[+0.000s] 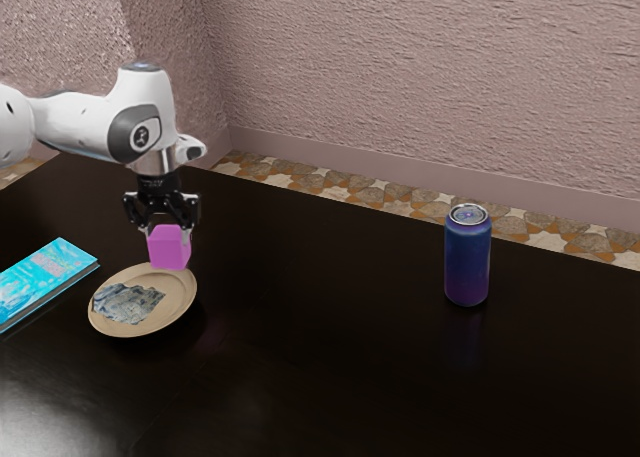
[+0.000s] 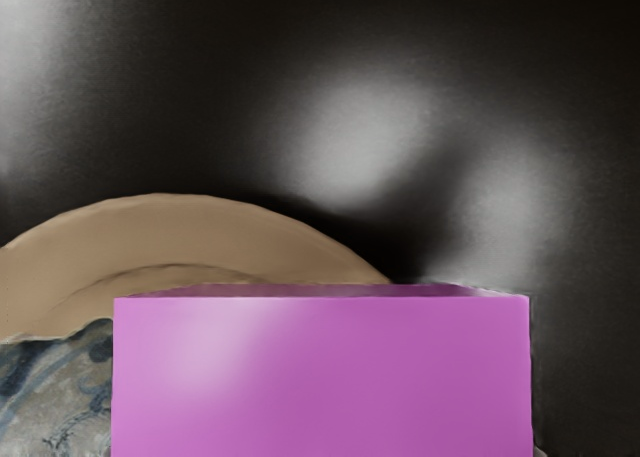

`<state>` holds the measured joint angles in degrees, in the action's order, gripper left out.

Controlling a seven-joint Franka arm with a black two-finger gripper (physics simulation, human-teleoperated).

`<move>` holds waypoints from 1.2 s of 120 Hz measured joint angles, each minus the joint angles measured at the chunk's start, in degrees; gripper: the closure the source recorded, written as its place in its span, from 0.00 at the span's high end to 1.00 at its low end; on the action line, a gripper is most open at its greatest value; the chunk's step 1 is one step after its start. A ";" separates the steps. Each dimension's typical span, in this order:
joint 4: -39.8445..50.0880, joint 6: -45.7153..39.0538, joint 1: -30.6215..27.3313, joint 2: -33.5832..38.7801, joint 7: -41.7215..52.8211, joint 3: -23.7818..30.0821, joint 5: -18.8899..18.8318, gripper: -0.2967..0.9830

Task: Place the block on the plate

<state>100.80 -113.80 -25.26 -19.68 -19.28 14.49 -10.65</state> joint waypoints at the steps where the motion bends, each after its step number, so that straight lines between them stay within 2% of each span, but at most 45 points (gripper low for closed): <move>1: 0.15 0.01 -0.44 0.04 0.03 0.30 -0.08 0.56; 47: 4.36 0.19 -11.22 0.92 0.99 7.71 -2.18 0.56; 108: 9.37 -4.57 -16.63 0.92 2.00 10.60 -3.26 0.56; 126: 9.46 -5.45 -17.01 0.92 2.59 10.78 -3.16 0.66; 144: 9.36 -5.74 -17.52 1.04 3.18 11.48 -3.19 0.71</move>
<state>110.16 -119.54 -42.78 -18.64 -16.10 25.97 -13.84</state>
